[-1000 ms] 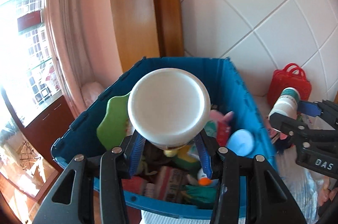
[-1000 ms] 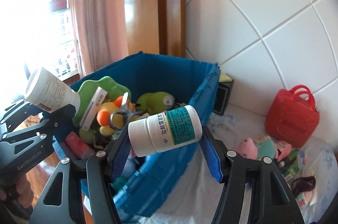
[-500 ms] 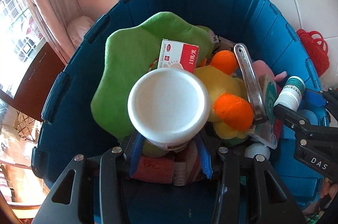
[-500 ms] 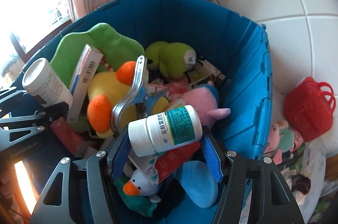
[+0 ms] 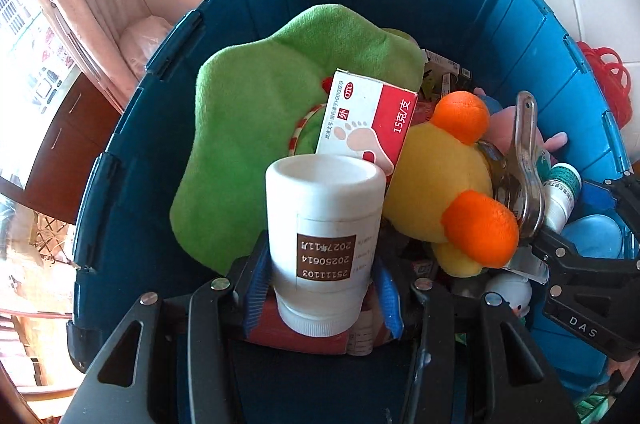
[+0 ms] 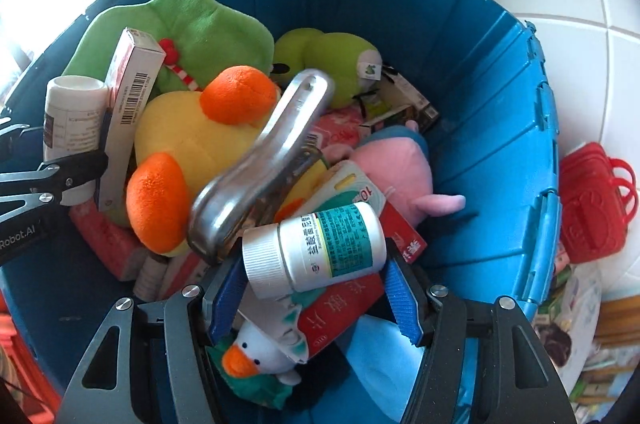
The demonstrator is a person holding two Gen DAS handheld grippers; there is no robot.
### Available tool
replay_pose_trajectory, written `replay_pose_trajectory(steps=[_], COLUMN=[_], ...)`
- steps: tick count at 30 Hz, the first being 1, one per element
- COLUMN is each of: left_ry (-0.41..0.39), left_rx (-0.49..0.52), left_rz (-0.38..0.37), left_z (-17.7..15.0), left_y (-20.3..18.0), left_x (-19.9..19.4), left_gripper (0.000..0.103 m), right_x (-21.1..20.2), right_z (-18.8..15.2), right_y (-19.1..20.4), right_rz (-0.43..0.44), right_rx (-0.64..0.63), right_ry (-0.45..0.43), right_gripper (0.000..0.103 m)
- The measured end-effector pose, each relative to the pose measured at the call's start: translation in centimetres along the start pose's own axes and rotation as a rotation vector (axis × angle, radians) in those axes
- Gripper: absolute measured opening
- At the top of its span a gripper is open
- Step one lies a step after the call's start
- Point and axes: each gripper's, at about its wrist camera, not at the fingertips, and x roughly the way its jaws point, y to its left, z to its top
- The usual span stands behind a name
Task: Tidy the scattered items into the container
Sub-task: 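Release the white jar into the crate with the left tool while the right tool releases the bottle, then move both tools back from the crate toward the remaining items on the bed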
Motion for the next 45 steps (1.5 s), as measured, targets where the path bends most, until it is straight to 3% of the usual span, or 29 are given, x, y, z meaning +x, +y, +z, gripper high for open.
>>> replay_pose_trajectory(steps=[5,12,19,26,35,45], left_ry=[-0.025,-0.089,-0.142,-0.244,-0.361,-0.403], left_rx=[0.001,-0.013,-0.019,-0.039,0.03,0.097], left_rz=[0.0,0.012,0.025,0.025,-0.05,-0.117], left_z=[-0.5,-0.9,-2.5,-4.6,-7.8,-12.2], left_y=[-0.1,-0.5,-2.1,-3.8,-12.1,-26.6], left_x=[-1.2,-3.8,-6.0,-9.5,-13.6,-15.2], left_gripper=[0.047,0.048,0.048,0.048,0.048,0.049], right_x=[-0.3,-2.2,-5.3,-9.3,-14.6,-16.8], right_z=[-0.1,-1.0,-3.0,-6.1,-13.4,-25.3], right_y=[-0.1,-0.7,-1.9,-3.7,-8.7,-18.5], right_rz=[-0.021,-0.042,-0.022,-0.006,-0.04,-0.094], right_rx=[0.007,0.012,0.025,0.067,0.125,0.238], right_ry=[-0.018,-0.066,-0.16,-0.283,-0.449,-0.5], right_gripper=[0.071,0.092,0.096,0.099,0.102,0.103])
